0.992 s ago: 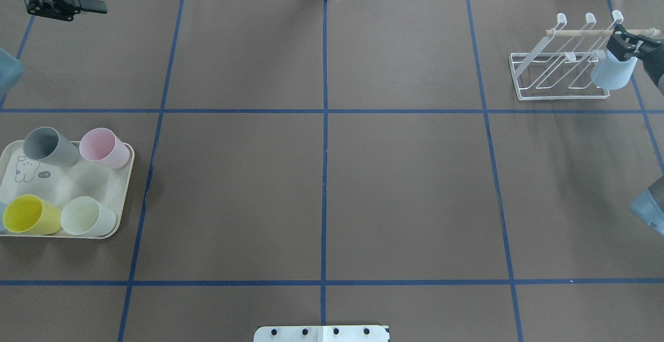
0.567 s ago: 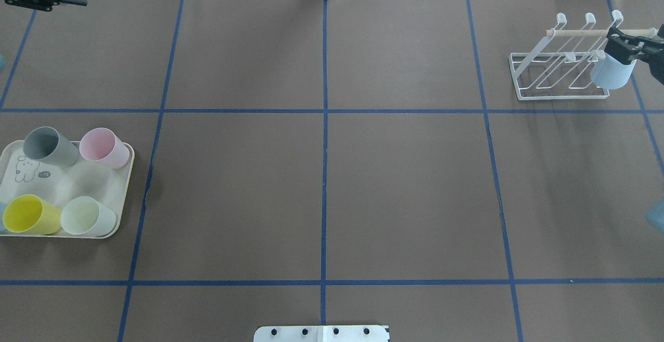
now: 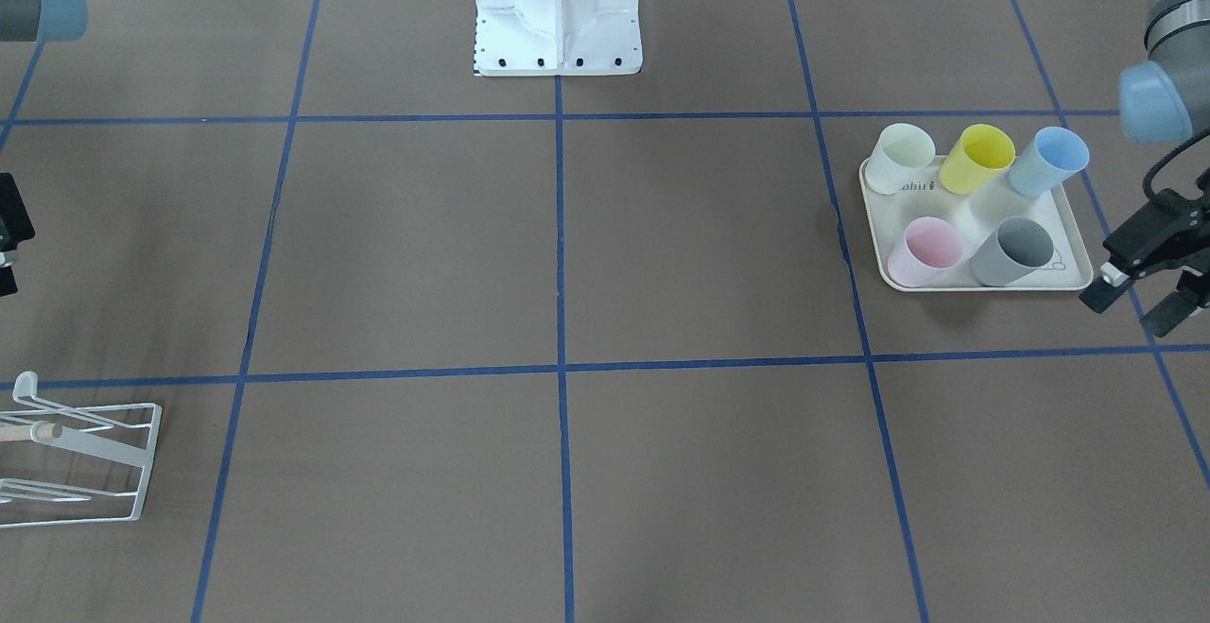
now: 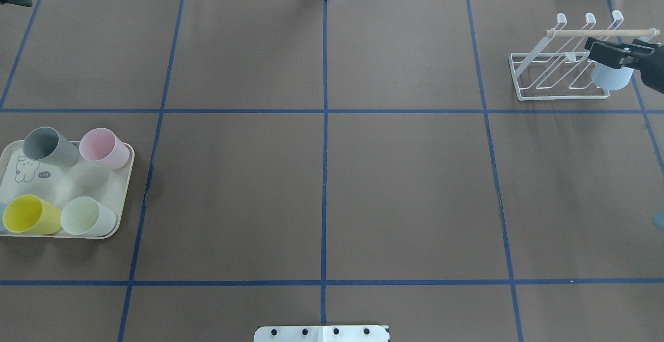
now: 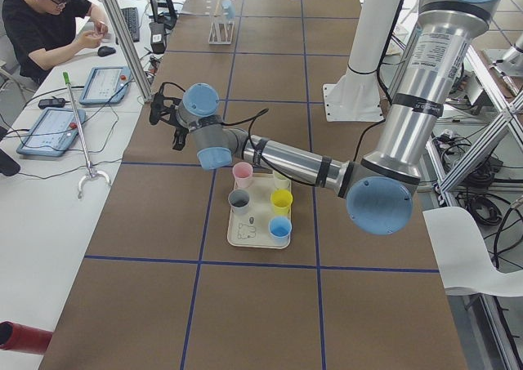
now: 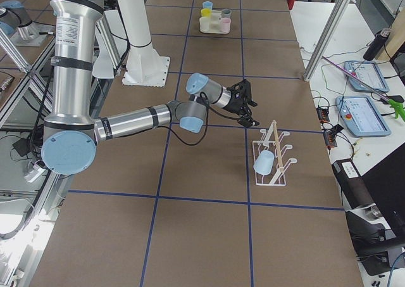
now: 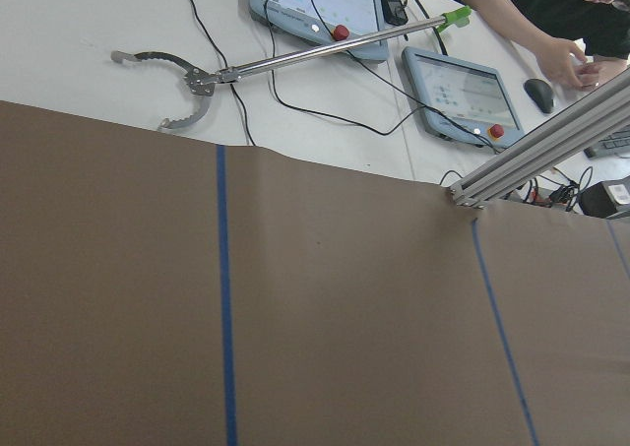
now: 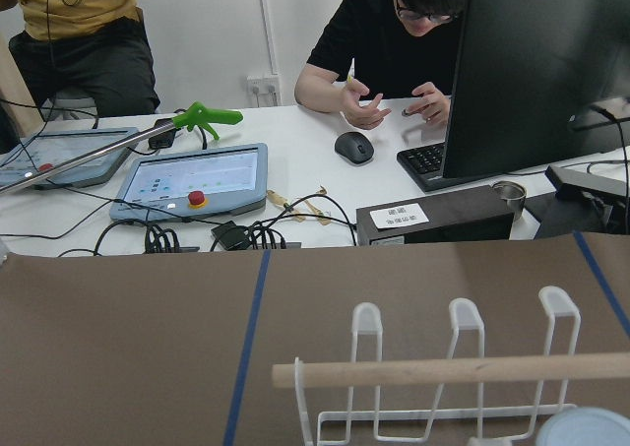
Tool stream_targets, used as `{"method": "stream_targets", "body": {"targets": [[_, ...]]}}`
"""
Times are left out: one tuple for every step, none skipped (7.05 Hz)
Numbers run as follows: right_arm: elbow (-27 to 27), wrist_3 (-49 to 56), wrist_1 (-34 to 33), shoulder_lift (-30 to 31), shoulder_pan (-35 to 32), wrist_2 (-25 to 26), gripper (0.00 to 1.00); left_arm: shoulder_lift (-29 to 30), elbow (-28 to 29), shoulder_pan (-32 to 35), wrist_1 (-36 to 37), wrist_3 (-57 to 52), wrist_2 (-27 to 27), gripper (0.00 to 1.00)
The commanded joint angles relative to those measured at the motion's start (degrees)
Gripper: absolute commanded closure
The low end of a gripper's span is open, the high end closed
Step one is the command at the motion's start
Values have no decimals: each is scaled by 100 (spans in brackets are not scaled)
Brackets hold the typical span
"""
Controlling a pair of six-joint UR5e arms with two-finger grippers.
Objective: Transfer IKEA cup to right arm and place on rack
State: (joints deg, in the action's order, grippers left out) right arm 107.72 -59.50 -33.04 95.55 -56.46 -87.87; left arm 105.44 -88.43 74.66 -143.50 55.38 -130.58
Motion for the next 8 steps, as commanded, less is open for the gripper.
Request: {"method": "stream_targets", "body": {"targets": [[82,-1286,-27,-290,30,-544,0,-313,-295,-231,1184,-1671,1659,0],[82,-2032,-27,-501,30,-799,0,-331,-367,-267,1906,-2202,1928,0],[82,-2414,-27,-703,30,-1159,0,-514,-376,-276,2174,-2520,1887,0],[56,-2853,-27,-879,38,-1371,0,-733,-333,-346,2308,-2672,1295,0],[73,-3248,-27,-1011,108,-1443,0,-901,-350,-582,2326,-2690,819,0],[91,-3400,-19,-1082,231,-1443,0,-1068,-359,-837,2309,-2682,649,0],[100,-3419,-19,-1144,319,-1443,0,-1235,-350,-987,2283,-2691,656,0],[108,-3419,-10,-1162,337,-1443,0,-1393,-359,-988,2265,-2699,647,1]]}}
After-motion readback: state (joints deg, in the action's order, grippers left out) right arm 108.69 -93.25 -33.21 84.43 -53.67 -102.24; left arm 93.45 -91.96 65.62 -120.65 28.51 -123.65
